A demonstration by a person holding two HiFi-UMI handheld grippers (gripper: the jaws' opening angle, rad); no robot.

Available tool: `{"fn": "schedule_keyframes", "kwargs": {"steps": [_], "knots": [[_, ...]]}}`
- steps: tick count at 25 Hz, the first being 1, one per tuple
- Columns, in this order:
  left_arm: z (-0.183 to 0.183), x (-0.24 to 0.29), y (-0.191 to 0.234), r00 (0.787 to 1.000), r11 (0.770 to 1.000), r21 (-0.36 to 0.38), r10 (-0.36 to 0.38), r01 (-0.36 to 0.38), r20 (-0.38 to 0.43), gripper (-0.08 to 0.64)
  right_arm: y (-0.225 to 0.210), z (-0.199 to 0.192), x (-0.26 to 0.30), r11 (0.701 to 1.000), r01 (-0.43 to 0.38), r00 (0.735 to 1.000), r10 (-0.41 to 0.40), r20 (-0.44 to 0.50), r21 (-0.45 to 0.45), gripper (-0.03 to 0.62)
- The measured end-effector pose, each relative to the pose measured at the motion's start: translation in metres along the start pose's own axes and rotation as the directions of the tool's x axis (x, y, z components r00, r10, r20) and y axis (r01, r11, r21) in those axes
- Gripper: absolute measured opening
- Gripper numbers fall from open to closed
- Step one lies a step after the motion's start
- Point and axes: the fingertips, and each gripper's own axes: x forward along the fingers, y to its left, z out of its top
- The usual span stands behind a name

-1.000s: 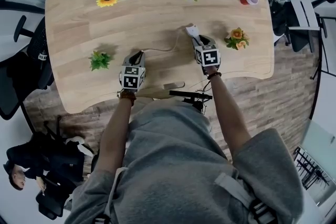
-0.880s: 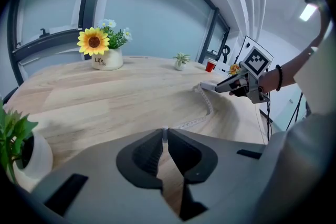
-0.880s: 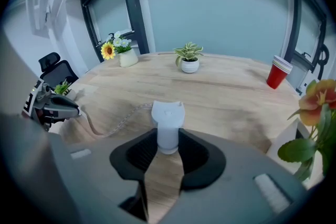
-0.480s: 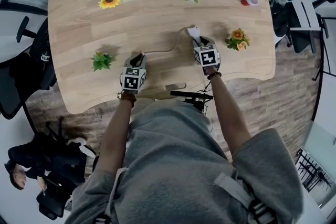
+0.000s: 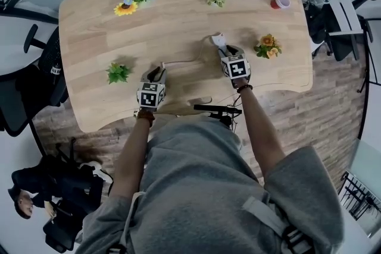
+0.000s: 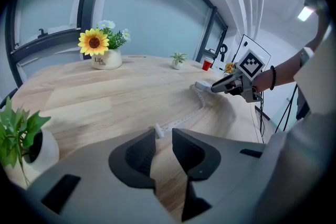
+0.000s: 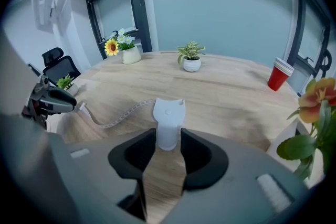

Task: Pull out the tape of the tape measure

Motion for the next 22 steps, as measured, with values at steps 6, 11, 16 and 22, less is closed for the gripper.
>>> {"fn": "schedule_keyframes", "kwargs": {"steps": [6,11,16,22], "knots": [[0.013,-0.008,0.001,0.999,1.0,0.012,0.011,-0.011,0.046,0.091,-0.004,0.01,-0.011,1.0,-0.004,0.999,0.004,0.041,-0.006,0.158],[0.04,-0.018,-0.001,0.993,1.0,0.007,0.018,-0.019,0.118,0.091,-0.006,0.022,-0.024,1.0,-0.004,0.996,0.006,0.084,-0.02,0.158],[0.079,-0.028,-0.009,0.979,0.999,0.044,0.014,-0.023,0.204,0.09,-0.007,0.036,-0.039,0.999,0.002,0.991,0.003,0.131,-0.042,0.158],[0.12,-0.044,-0.021,0.956,0.995,0.089,0.005,-0.033,0.293,0.09,-0.005,0.064,-0.062,0.997,0.012,0.979,0.002,0.202,-0.07,0.158]]}}
